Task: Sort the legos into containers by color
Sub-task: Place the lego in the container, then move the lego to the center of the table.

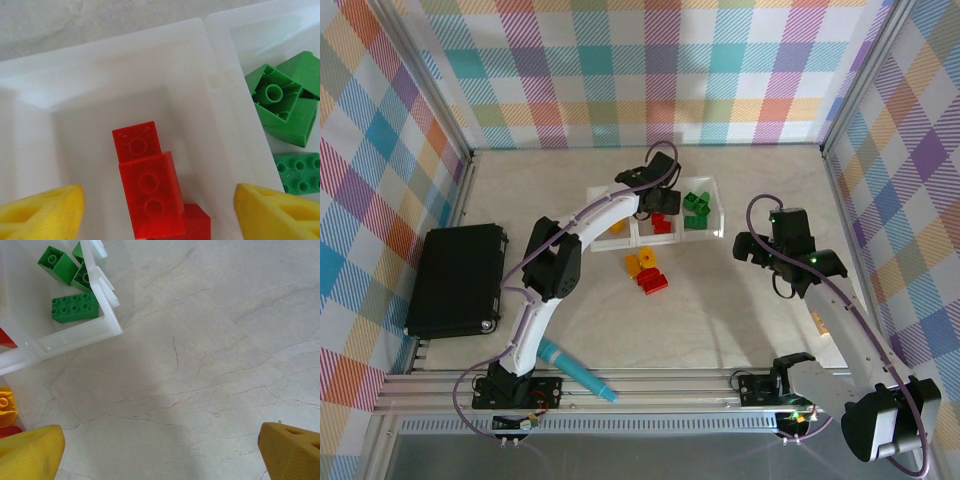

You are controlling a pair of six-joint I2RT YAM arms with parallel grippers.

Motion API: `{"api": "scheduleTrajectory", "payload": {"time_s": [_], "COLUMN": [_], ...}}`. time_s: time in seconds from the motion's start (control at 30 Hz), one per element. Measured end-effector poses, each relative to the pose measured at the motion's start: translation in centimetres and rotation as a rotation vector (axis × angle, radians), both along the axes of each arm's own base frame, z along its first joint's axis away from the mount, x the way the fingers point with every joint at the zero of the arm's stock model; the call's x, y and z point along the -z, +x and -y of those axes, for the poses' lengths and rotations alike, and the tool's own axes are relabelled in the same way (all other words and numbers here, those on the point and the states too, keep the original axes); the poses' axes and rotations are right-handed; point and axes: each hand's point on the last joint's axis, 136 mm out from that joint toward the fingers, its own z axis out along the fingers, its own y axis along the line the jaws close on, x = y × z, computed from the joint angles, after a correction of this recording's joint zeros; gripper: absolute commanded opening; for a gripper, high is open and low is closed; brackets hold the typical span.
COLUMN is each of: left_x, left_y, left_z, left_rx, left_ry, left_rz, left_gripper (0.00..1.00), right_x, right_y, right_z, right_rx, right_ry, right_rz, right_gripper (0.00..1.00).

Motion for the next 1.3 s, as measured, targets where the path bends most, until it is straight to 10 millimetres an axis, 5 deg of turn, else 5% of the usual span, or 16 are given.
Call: {"api": "scheduleTrajectory", "payload": {"time_s": [0.6, 1.0, 1.3], "left_x": [-5.7, -1.4, 0.9], "left_y": [-9.5, -18.3, -24.9], "left_z": [-2.2, -3.1, -0.7], "left_rx": [0.142, 0.252, 0.380], "left_ry": [-0.048, 0.053, 0.090], "left_rz": [0.059, -0.038, -0.109], "left_gripper": [0.86, 0.84, 0.81], "right_x": [0.3, 0.4, 0.6], "right_y": [0.1, 0.1, -0.3], "right_z": [-0.5, -0.8, -1.1], "right_rx": [-0.015, -0.016, -0.016], "right_ry": [0.022, 0.050, 0.070], "right_rz": [-0.013, -0.019, -0.024], "right_gripper": [0.99, 0.99, 0.99]}}
